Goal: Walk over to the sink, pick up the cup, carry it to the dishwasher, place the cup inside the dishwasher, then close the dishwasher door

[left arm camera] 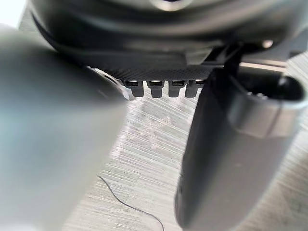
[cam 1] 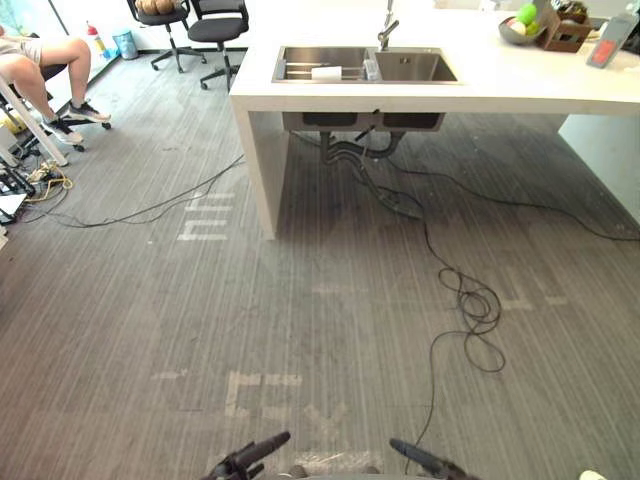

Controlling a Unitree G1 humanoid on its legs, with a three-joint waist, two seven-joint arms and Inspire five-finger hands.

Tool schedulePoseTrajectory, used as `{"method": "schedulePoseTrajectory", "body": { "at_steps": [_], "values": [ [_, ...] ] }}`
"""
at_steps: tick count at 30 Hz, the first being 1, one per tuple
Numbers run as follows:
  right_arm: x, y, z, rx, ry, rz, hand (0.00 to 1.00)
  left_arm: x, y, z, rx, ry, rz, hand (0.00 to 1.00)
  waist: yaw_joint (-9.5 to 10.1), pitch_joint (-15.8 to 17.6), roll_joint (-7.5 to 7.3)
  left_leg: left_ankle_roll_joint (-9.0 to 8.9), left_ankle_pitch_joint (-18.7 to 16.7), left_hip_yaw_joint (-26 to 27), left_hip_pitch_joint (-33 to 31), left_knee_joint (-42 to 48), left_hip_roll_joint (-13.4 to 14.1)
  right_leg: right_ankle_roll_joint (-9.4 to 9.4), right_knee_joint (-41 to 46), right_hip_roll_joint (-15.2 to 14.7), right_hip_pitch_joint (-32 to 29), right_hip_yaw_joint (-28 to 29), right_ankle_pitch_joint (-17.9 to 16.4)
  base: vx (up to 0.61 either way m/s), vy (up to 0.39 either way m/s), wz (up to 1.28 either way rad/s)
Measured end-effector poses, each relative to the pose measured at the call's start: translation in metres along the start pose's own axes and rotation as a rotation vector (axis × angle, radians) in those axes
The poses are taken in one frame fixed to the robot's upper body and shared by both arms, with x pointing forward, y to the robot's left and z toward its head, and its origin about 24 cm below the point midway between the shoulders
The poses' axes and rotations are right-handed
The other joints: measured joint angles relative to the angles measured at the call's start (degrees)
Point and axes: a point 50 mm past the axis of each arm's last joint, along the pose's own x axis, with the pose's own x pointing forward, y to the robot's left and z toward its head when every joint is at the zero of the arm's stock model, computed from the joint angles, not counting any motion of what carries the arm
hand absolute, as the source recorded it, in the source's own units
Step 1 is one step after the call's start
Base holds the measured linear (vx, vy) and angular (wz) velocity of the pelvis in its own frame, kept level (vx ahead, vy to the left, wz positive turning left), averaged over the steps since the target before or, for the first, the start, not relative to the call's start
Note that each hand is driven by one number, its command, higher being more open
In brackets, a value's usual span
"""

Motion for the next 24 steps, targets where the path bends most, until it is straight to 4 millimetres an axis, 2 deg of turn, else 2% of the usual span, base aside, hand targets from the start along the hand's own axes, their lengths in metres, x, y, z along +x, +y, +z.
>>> {"method": "schedulePoseTrajectory", "body": {
  "at_steps": [1,4,7,10,16,20,24],
  "values": [
    [0.001,0.007,0.014,-0.046,-0.047,0.014,1.0,0.001,-0.005,0.004,0.048,-0.022,-0.011,1.0,0.28,0.05,0.04,0.1,0.37,-0.44,0.0,-0.64,-0.08,0.21,-0.31,0.02,0.0,-0.38,-0.01,0.0,-0.014,0.11],
    [0.002,0.016,0.036,-0.138,-0.112,0.038,1.0,0.004,-0.024,0.017,0.181,-0.075,-0.051,1.0,0.4,0.27,0.06,0.26,0.54,-0.87,-0.02,-1.02,-0.11,1.38,-0.4,0.02,0.0,-0.76,-0.04,0.0,-0.006,0.09],
    [0.001,0.018,0.046,-0.18,-0.148,0.063,1.0,0.007,-0.041,0.033,0.214,-0.135,-0.071,1.0,0.34,0.38,0.23,0.26,0.54,-0.87,0.0,-1.04,-0.22,2.35,-0.38,-0.12,0.07,-0.86,0.0,0.0,0.0,0.0],
    [0.001,0.019,0.047,-0.198,-0.148,0.075,1.0,0.007,-0.048,0.045,0.249,-0.187,-0.03,1.0,0.18,0.44,0.33,0.19,0.49,-0.88,0.14,-1.04,-0.24,3.19,-0.31,-0.19,0.21,-0.87,-0.09,0.0,0.0,0.0],
    [0.001,0.015,0.039,-0.162,-0.155,0.056,1.0,0.004,-0.034,0.048,0.418,-0.25,0.247,1.0,-0.05,0.72,0.82,-1.35,-1.34,-0.12,0.91,0.93,0.01,4.13,0.95,-0.42,0.92,-0.25,-0.72,0.01,0.007,-0.06],
    [-0.002,0.009,0.033,-0.125,-0.187,0.042,1.0,0.0,-0.02,0.04,0.451,-0.266,0.364,1.0,-0.09,0.88,1.23,-0.53,-2.82,0.94,0.88,2.95,0.22,4.04,1.54,-0.42,1.03,0.75,-0.75,0.0,0.013,-0.14],
    [-0.004,0.001,0.018,-0.117,-0.162,0.025,1.0,-0.001,-0.014,0.022,0.436,-0.218,0.394,1.0,-0.17,0.81,1.29,0.36,-3.81,1.75,1.02,3.85,0.16,3.54,1.82,-0.52,1.03,1.51,-0.73,-0.02,0.027,-0.13]
  ]
}}
